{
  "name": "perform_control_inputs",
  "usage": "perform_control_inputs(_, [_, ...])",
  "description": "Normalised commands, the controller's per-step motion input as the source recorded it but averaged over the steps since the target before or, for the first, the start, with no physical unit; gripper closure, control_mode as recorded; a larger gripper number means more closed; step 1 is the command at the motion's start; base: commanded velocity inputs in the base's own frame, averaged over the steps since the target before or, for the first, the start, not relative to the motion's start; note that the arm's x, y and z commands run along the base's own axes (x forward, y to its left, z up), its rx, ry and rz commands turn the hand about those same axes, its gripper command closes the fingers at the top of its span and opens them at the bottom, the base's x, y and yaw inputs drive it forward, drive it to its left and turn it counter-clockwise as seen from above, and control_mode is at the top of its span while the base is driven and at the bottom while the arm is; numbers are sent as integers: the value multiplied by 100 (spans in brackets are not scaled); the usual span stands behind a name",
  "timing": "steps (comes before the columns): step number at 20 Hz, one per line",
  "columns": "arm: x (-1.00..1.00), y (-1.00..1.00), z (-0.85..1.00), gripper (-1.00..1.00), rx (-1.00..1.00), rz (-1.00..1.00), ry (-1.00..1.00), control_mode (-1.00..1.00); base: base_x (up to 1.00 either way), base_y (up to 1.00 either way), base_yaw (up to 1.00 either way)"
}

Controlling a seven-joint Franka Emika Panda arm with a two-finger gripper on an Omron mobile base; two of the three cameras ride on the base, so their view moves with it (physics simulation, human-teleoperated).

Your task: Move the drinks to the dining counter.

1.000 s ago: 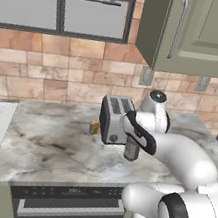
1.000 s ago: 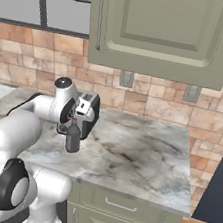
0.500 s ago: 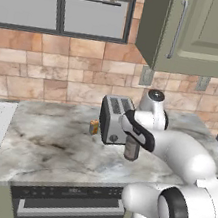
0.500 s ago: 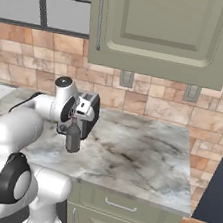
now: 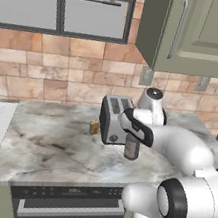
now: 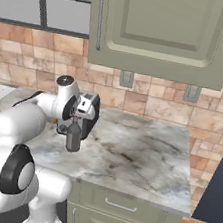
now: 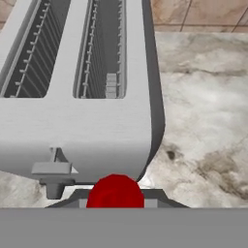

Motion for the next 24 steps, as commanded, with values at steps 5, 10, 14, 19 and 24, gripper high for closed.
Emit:
perform_control_inputs(5, [0, 0, -23, 100, 0, 0, 0, -100, 0, 0, 0])
perform_control_inputs(10, [-24, -1, -5, 100, 0, 0, -1, -100, 0, 0, 0])
perform_control_inputs(14, [-50, 0, 4, 100, 0, 0, -8, -100, 0, 0, 0])
perform_control_inputs(19, [-58, -1, 33, 100, 0, 0, -10, -100, 0, 0, 0])
perform_control_inputs(24, [-36, 0, 53, 100, 0, 0, -11, -100, 0, 0, 0])
